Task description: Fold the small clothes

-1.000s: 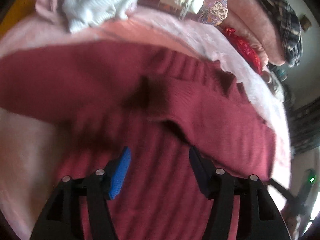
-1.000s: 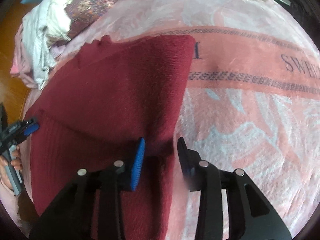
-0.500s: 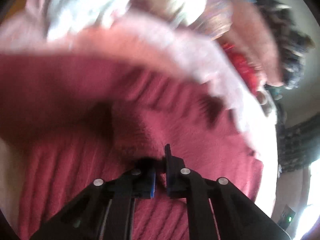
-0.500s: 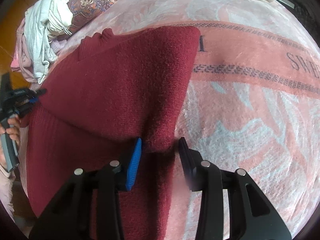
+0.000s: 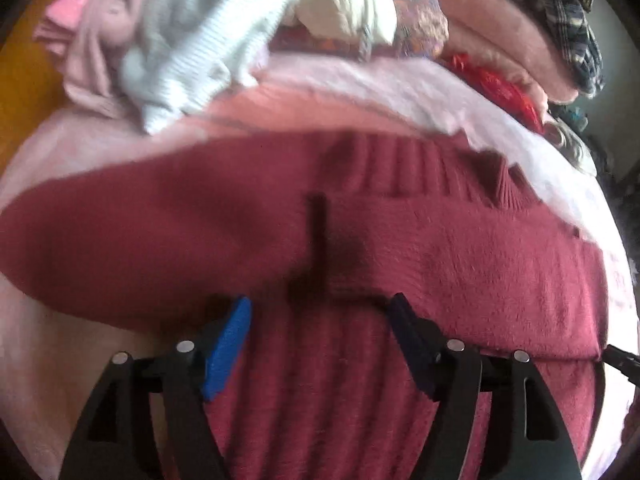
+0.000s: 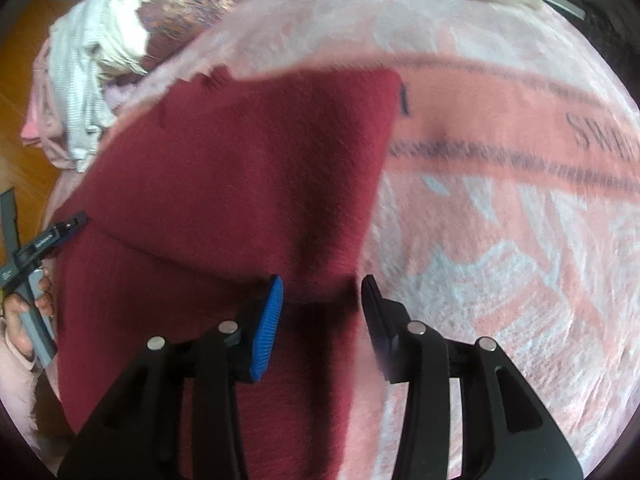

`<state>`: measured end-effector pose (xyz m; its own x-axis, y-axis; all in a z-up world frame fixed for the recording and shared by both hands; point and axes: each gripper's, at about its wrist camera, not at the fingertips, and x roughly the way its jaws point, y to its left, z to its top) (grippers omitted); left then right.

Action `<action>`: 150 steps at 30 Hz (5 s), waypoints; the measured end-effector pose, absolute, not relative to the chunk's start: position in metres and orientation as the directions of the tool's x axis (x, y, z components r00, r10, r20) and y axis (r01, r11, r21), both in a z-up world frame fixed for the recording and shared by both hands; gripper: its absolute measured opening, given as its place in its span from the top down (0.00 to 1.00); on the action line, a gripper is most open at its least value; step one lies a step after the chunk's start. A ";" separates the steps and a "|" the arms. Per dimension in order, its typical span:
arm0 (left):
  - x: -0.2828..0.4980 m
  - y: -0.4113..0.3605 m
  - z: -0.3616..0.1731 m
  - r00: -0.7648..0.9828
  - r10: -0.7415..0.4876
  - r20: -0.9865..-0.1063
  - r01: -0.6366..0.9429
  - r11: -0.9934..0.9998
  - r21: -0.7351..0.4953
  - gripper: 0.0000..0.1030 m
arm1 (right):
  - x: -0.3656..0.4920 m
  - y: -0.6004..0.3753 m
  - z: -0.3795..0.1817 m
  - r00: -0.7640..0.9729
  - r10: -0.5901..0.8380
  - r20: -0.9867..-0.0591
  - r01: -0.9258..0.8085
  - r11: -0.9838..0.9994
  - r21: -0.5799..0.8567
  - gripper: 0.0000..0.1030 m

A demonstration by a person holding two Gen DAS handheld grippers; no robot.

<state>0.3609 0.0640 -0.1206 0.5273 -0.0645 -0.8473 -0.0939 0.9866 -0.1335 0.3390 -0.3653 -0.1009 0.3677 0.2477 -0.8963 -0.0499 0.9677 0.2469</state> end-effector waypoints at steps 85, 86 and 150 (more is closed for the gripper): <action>0.353 0.157 -0.080 0.620 -0.239 -0.747 0.034 0.960 -0.279 0.89 | 0.338 -0.221 -0.104 0.319 0.130 -0.939 -0.093 0.990 0.105 0.29; 0.351 0.141 -0.079 0.616 -0.263 -0.742 0.066 0.956 -0.284 0.89 | 0.338 -0.223 -0.104 0.320 0.132 -0.938 -0.093 0.990 0.107 0.29; 0.372 0.112 -0.128 0.474 -0.071 -0.878 -0.007 0.996 -0.084 0.22 | 0.380 -0.174 -0.068 0.342 0.169 -0.924 -0.226 0.970 0.093 0.53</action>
